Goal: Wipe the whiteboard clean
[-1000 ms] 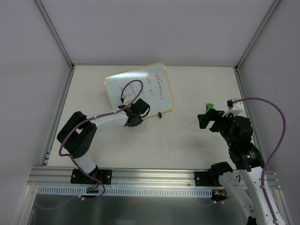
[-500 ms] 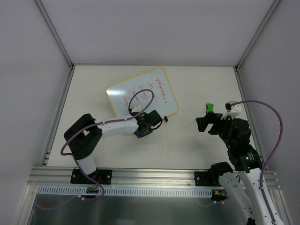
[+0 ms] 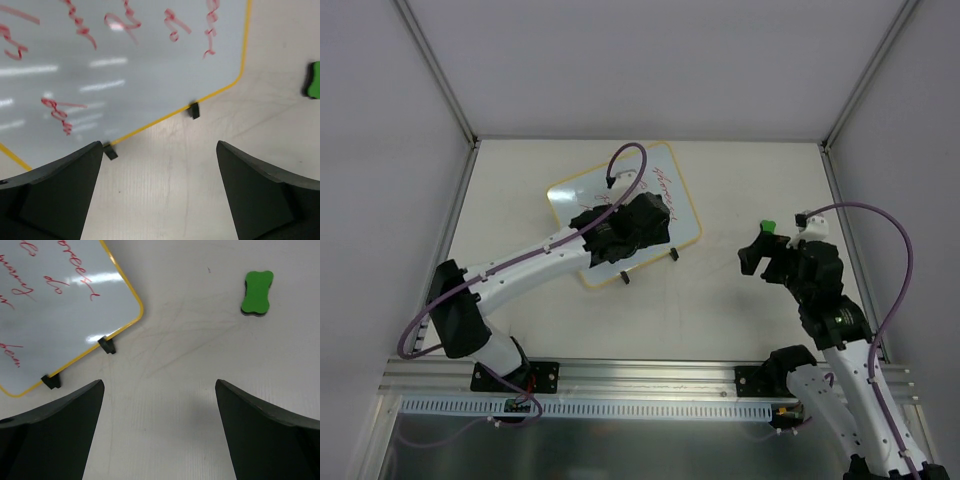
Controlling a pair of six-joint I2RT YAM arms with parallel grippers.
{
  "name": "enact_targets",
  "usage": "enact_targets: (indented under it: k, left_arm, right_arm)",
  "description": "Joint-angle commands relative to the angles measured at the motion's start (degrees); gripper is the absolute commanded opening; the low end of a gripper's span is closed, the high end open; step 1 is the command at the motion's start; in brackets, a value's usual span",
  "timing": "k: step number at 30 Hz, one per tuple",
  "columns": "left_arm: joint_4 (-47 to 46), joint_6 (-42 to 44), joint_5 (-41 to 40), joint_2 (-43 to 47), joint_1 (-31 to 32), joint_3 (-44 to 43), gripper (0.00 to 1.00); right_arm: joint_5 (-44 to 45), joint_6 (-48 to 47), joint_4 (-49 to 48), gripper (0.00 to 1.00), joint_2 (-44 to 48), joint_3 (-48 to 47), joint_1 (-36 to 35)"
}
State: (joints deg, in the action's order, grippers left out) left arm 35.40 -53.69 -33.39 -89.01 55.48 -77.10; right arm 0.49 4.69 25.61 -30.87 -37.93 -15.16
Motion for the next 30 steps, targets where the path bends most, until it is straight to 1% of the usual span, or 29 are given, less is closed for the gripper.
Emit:
enact_targets:
  k: [1,2,3,4,5,6,7,8,9,10,11,12,13,16,17,19,20,22,23,29,30]
  left_arm:
    - [0.02,19.81,-1.96,3.31,-3.26,-7.43,0.99]
    - [-0.06,20.98,2.84,3.93,-4.76,-7.89,0.99]
    - [-0.94,22.04,6.46,4.80,-8.95,-7.98,0.99]
    - [-1.29,23.18,10.15,6.55,-11.34,-8.06,0.99]
    - [-1.90,23.98,16.53,7.44,-13.80,-7.89,0.99]
    - [-2.43,24.77,19.04,8.32,-18.09,-7.98,0.99]
    - [-2.96,26.86,21.15,9.89,-20.04,-8.15,0.99]
    - [-3.31,28.28,25.17,10.52,-21.80,-8.33,0.99]
    - [-3.40,29.60,27.39,11.14,-23.47,-8.68,0.99]
    - [-3.49,31.44,29.41,12.27,-26.71,-9.03,0.99]
    - [-3.49,31.89,31.35,13.07,-28.48,-8.86,0.99]
    - [-3.58,32.42,35.72,13.94,-30.15,-8.60,0.99]
    - [-3.67,33.47,37.67,15.61,-33.65,-7.72,0.99]
    - [-3.67,34.96,40.32,19.91,-37.98,-4.48,0.99]
    - [-3.67,35.58,40.24,21.06,-39.99,-3.42,0.99]
    - [-3.84,37.42,39.11,24.04,-41.50,-0.18,0.99]
    - [-3.93,37.95,38.58,24.76,-42.47,0.89,0.99]
    - [-4.11,38.66,38.49,26.86,-43.26,3.96,0.99]
    - [-4.28,38.84,38.57,27.40,-43.44,4.93,0.99]
    - [-4.72,39.54,37.61,30.65,-43.88,10.12,0.99]
    - [-4.81,39.54,37.17,30.83,-43.88,10.48,0.99]
  right_arm:
    - [8.91,2.96,0.23,0.99,-3.48,-1.97,-0.22]
    - [9.61,2.52,0.23,0.99,-4.54,-2.32,-0.22]
    - [10.75,2.52,0.32,0.99,-7.42,-3.71,-0.22]
    - [11.02,2.43,0.41,0.99,-9.10,-4.60,-0.22]
    - [11.46,3.39,0.76,0.99,-11.12,-5.74,0.12]
    - [11.98,4.01,2.07,0.99,-16.01,-7.05,0.56]
    - [11.90,4.53,2.69,0.99,-18.84,-10.03,1.09]
    - [11.20,4.89,3.57,0.99,-21.66,-11.45,2.75]
    - [8.85,4.89,4.01,0.99,-24.64,-13.03,3.90]
    - [7.87,5.15,4.71,0.99,-30.68,-16.09,5.21]
    - [6.90,5.59,5.15,0.99,-33.61,-17.34,7.58]
    - [5.24,5.33,4.98,0.99,-36.16,-18.39,8.64]
    - [5.66,4.90,4.98,0.99,-41.06,-19.36,9.44]
    - [6.01,2.88,4.45,0.99,-47.15,-23.06,11.20]
    - [6.27,2.26,4.45,0.97,-50.83,-24.89,11.55]
    - [6.71,1.47,4.19,0.94,-54.10,-26.31,12.43]
    - [6.89,1.29,4.10,0.85,-56.90,-27.01,13.39]
    - [6.54,0.94,3.23,0.79,-59.20,-28.25,14.27]
    - [6.45,0.50,2.87,0.72,-60.17,-28.60,14.63]
    - [7.06,-3.10,2.70,0.68,-66.94,-33.16,14.89]
    - [7.68,-4.15,2.70,0.66,-67.73,-33.61,14.89]
